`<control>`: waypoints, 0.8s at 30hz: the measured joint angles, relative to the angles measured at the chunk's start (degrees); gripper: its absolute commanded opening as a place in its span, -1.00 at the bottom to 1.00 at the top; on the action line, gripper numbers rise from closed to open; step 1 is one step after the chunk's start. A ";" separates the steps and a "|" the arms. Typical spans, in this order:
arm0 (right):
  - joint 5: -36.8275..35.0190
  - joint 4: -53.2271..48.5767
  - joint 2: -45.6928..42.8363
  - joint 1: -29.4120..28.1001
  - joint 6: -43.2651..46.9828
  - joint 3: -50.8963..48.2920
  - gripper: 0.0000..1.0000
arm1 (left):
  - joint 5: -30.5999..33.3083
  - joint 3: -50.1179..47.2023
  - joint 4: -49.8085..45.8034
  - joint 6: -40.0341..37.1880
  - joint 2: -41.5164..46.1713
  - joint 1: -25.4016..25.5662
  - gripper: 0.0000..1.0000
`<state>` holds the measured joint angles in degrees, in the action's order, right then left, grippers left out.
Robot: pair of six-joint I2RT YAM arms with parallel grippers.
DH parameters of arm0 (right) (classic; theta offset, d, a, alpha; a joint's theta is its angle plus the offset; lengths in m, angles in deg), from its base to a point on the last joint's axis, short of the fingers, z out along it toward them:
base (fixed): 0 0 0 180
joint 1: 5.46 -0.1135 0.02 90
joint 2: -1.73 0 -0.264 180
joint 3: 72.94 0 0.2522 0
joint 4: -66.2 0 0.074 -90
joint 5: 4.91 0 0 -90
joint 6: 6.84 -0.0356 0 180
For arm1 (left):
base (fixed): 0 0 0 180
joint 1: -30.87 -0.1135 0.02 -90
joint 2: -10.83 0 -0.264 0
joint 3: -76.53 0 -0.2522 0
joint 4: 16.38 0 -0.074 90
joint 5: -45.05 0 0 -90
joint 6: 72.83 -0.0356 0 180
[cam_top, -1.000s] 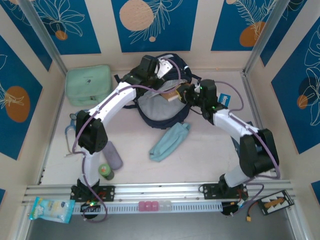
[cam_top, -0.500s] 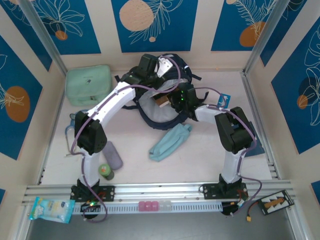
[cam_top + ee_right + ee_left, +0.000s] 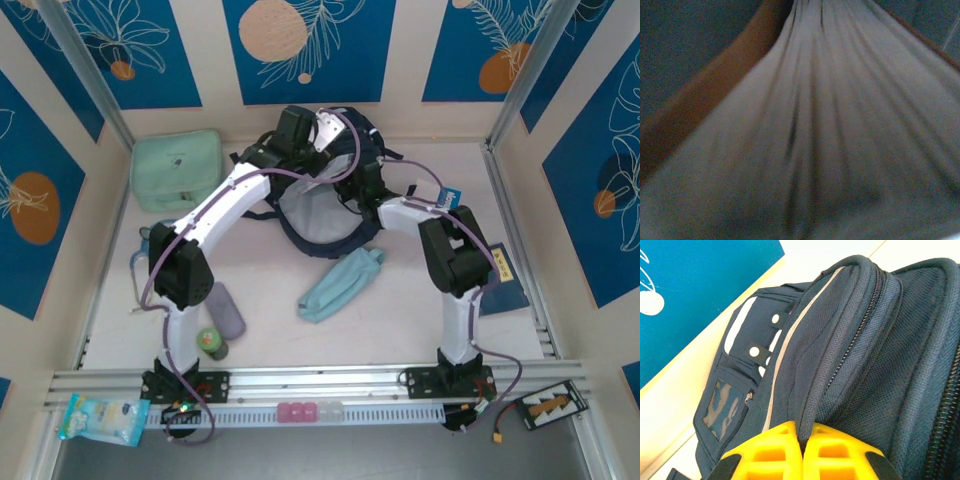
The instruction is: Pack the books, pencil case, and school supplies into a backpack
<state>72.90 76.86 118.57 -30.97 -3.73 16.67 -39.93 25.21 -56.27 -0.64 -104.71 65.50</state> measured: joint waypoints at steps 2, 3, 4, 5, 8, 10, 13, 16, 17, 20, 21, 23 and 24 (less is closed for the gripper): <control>-1.07 -0.33 2.93 -0.68 -1.09 1.57 -0.95 | 0.00 0.00 -0.57 0.00 0.00 0.00 -1.00; -1.53 -0.57 4.31 -1.03 -1.51 2.36 -0.95 | 0.00 0.00 -0.79 0.00 0.00 0.00 -1.00; -1.97 -0.76 5.35 -1.31 -2.01 3.15 -0.94 | 0.00 0.00 -0.94 0.02 0.00 0.00 -1.00; -2.36 -0.87 6.27 -1.57 -2.51 4.02 -0.92 | 0.00 0.00 -0.98 0.02 0.00 0.00 -1.00; -2.73 -0.83 7.74 -2.01 -4.52 5.77 -0.70 | 0.02 0.00 -1.07 0.35 0.00 0.00 -1.00; -2.67 -0.46 7.91 -2.03 -5.95 5.75 -0.52 | 0.02 0.00 -1.07 0.42 0.00 0.00 -1.00; -2.47 0.66 7.61 -2.05 -8.17 3.89 -0.30 | 0.09 0.00 -1.09 0.39 0.00 0.00 -1.00; -0.98 1.11 5.79 -2.08 -10.51 -1.36 -0.07 | 0.48 0.00 -1.07 0.39 0.00 0.02 -1.00; -0.26 1.31 4.98 -2.08 -11.15 -3.10 0.00 | 0.61 0.00 -1.09 0.39 0.00 0.02 -1.00; 2.10 2.19 0.74 -2.08 -13.22 -8.72 0.22 | 0.70 0.00 -1.11 0.42 0.00 0.02 -1.00; 2.73 2.34 -1.29 -2.08 -13.62 -10.47 0.26 | 0.81 0.00 -1.09 0.42 0.00 0.02 -1.00; 3.87 2.60 -4.85 -2.08 -13.84 -12.57 0.33 | 1.09 0.04 -1.07 0.42 0.00 0.02 -1.00; 4.35 2.56 -6.75 -2.08 -13.77 -13.14 0.33 | 1.14 0.13 -1.09 0.44 0.00 0.00 -1.00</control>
<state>77.25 79.42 111.81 -33.05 -17.50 3.54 -38.80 25.34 -57.36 -0.20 -104.71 65.50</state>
